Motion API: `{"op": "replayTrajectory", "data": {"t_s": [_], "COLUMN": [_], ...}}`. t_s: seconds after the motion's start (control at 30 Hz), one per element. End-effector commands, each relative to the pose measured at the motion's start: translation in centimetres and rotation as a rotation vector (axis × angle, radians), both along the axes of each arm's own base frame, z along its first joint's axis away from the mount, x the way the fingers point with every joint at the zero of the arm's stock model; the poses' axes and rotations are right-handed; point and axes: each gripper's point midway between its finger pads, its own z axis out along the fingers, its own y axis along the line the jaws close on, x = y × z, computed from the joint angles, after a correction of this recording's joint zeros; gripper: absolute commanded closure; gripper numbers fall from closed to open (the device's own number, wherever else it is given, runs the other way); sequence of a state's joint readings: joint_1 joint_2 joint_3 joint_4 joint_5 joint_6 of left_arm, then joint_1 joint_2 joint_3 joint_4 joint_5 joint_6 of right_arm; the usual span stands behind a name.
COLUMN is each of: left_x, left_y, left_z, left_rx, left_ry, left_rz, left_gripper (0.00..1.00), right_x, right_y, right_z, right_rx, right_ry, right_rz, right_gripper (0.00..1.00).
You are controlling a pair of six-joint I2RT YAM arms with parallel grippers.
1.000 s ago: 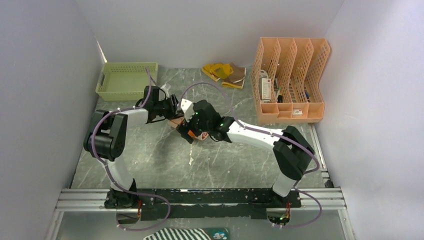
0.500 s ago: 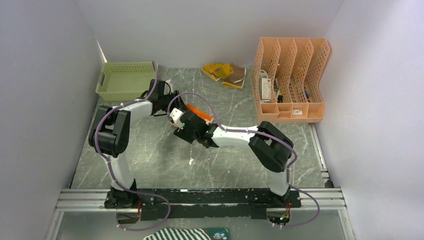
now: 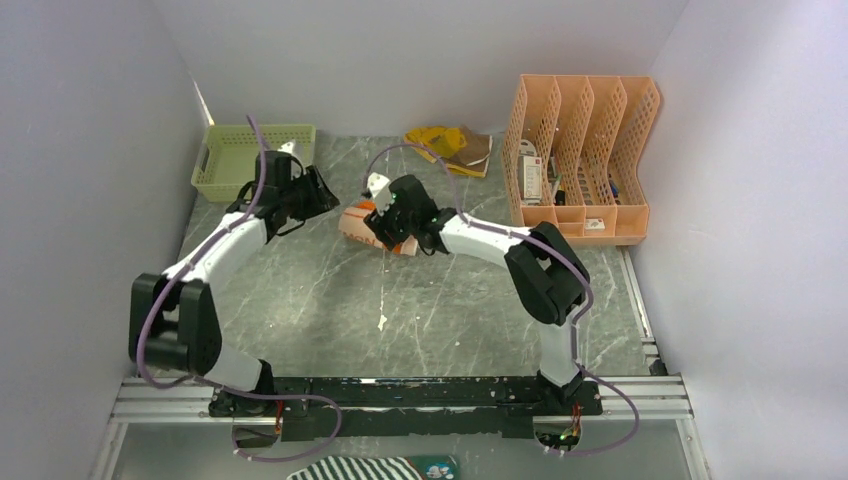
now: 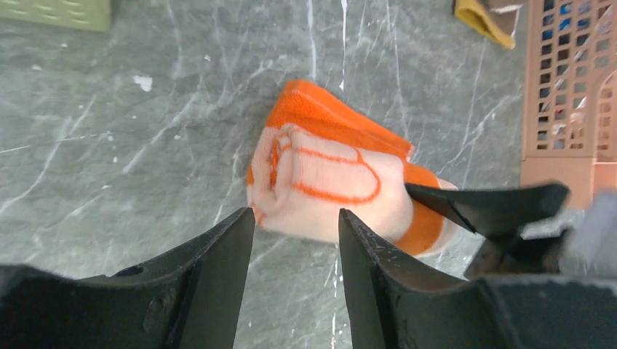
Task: Roll the towels
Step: Roll the towel at the center of the board.
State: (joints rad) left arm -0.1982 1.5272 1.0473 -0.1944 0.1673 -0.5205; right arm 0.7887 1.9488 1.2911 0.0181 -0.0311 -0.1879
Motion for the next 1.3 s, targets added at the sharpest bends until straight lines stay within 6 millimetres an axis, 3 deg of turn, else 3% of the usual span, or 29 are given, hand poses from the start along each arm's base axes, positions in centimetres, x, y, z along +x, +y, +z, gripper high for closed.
{"op": "replayTrajectory", "data": {"t_s": [0.0,0.1,0.2,0.37,0.57,0.83,1.1,1.27], "left_x": [-1.9,-3.7,-5.9,-7.8,-6.6,-4.7,-3.8,-2.2], "left_y": [1.8,1.5,0.1,-1.4,-2.0,-3.9,-5.1,-5.4], "left_z": [1.6,0.9,-1.2,-4.7,-5.6,-3.7,-6.6,-6.7], "left_rx": [-0.003,-0.039,-0.133,-0.266,-0.322,-0.437,-0.449,-0.397], "left_ry": [-0.025,-0.014,0.015,0.076,0.065,-0.078,-0.036,-0.024], "left_rz": [0.067,0.054,0.016,0.015,0.035,0.020,0.001,0.002], "left_gripper": [0.41,0.41,0.40,0.38,0.28,0.22,0.22,0.21], "right_x": [-1.4,-1.3,-1.3,-0.6,-0.9,-2.6,-2.0,-1.6], "right_y": [1.9,1.8,1.9,1.2,0.9,0.9,0.3,1.1], "right_z": [-1.2,-3.0,-3.7,-3.4,-2.7,-2.5,-3.2,-0.8], "right_rx": [0.094,0.088,0.167,0.355,0.514,0.626,0.560,0.468], "right_ry": [0.255,0.390,0.529,0.711,0.861,0.986,0.907,0.728], "right_rz": [0.072,0.038,0.003,-0.072,-0.095,-0.120,-0.189,-0.115], "right_gripper": [0.43,0.51,0.53,0.54,0.54,0.55,0.56,0.43]}}
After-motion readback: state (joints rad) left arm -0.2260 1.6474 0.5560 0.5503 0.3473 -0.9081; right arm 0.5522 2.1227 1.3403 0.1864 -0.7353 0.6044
